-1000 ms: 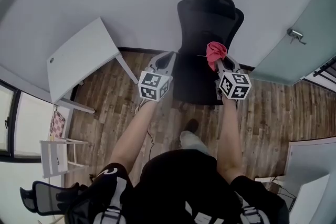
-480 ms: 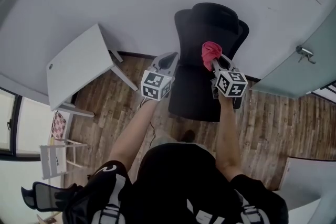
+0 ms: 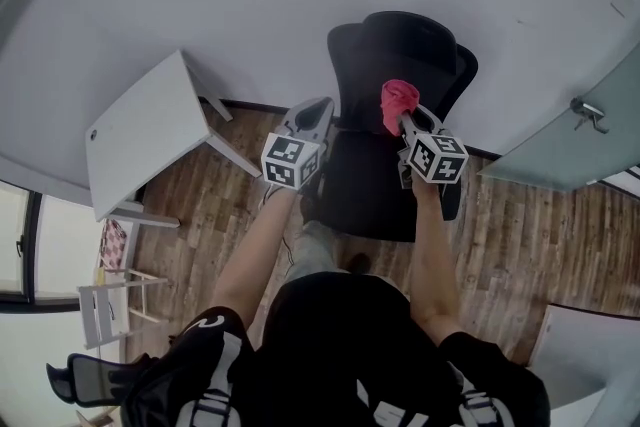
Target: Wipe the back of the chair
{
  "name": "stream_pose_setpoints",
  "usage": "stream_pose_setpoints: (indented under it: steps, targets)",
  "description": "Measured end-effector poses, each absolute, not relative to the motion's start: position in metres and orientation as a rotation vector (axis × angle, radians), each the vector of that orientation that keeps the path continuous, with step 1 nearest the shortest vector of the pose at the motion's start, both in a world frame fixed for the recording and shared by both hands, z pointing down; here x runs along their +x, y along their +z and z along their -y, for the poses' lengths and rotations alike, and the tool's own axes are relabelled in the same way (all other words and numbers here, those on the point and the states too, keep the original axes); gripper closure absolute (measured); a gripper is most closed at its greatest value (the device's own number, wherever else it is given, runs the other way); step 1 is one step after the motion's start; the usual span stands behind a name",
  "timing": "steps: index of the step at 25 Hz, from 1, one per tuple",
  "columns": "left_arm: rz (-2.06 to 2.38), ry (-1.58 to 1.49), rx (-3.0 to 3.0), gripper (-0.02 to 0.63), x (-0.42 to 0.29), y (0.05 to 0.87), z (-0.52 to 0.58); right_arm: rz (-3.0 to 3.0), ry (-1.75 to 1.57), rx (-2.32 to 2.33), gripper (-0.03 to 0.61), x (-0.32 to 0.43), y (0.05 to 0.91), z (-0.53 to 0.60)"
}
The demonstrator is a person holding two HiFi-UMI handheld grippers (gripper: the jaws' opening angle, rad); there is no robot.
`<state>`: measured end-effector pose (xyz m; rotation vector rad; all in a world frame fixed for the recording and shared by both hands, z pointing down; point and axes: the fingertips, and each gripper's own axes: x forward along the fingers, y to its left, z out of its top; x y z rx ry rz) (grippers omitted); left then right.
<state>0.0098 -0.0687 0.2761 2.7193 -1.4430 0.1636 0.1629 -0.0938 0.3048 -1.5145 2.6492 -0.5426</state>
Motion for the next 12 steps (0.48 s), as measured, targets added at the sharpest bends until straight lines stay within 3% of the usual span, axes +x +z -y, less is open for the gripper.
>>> stream_pose_setpoints:
  steps: [12]
  targets:
    - [1.266,0.125,2.737,0.589,-0.006,0.296,0.167,-2.589,-0.605,-1.625,0.511,0.148,0.327,0.196]
